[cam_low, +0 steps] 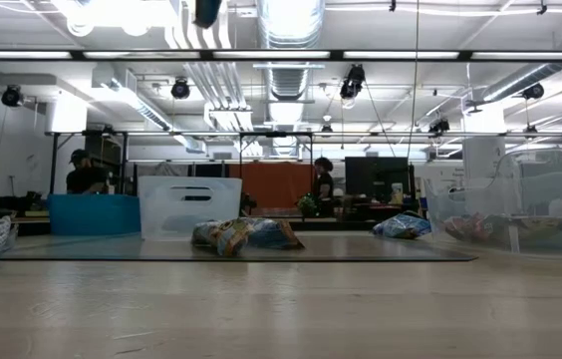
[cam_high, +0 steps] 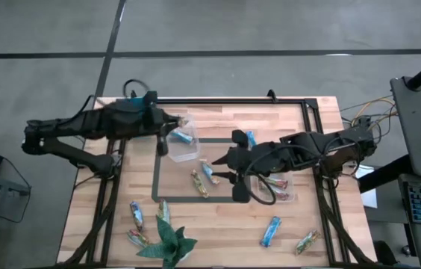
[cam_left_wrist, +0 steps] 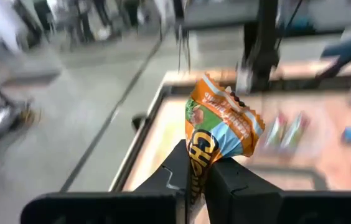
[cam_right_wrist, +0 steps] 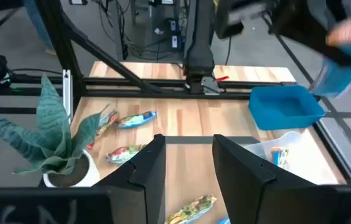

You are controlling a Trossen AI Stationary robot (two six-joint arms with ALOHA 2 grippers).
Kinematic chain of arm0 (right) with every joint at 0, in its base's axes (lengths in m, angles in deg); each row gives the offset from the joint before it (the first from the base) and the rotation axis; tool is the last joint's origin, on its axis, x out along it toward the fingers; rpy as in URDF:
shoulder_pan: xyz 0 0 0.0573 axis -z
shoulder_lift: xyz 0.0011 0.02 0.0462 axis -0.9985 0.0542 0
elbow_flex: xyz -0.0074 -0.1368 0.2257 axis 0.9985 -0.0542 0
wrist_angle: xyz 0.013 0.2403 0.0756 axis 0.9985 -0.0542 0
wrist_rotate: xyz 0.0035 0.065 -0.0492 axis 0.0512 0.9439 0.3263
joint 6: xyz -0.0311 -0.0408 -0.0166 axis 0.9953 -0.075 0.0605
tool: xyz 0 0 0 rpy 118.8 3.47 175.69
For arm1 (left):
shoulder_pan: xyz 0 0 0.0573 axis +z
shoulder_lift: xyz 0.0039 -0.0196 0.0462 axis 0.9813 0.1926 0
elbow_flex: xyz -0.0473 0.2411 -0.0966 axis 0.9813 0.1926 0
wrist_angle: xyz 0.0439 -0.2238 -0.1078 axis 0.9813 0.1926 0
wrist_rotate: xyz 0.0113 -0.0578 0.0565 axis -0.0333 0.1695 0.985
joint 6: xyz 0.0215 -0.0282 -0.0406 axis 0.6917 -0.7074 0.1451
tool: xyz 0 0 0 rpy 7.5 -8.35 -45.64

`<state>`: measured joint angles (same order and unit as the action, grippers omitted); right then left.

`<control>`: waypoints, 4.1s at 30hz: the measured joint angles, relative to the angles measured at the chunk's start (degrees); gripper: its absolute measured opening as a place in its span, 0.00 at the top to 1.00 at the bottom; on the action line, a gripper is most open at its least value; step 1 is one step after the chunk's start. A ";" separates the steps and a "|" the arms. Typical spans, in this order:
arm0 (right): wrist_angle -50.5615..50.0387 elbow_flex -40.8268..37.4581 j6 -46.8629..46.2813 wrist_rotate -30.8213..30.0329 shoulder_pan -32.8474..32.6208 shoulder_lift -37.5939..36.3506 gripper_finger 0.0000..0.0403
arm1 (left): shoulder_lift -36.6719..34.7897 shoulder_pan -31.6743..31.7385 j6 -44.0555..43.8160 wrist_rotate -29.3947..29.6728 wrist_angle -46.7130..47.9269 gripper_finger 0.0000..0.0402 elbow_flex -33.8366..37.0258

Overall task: Pick and place Granola Bars by type
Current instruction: Put the yellow granola bar into the left transparent bin

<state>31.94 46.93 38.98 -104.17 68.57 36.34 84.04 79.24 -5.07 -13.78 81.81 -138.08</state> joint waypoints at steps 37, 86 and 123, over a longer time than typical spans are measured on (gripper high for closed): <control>-5.44 -0.39 7.44 -0.16 -0.92 -8.05 0.73 | 27.05 15.75 2.86 -9.26 21.71 1.00 6.61; -7.06 -0.39 5.89 -0.25 -0.92 -8.01 0.78 | 42.07 28.85 6.31 -16.07 12.16 0.89 6.56; -17.36 -0.24 7.47 2.27 -0.92 -11.97 0.75 | 16.70 26.93 -0.97 -18.79 17.01 0.50 -6.55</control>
<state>14.58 46.68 46.45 -101.90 67.65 24.37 100.73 106.17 -6.04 -32.57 98.81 -144.63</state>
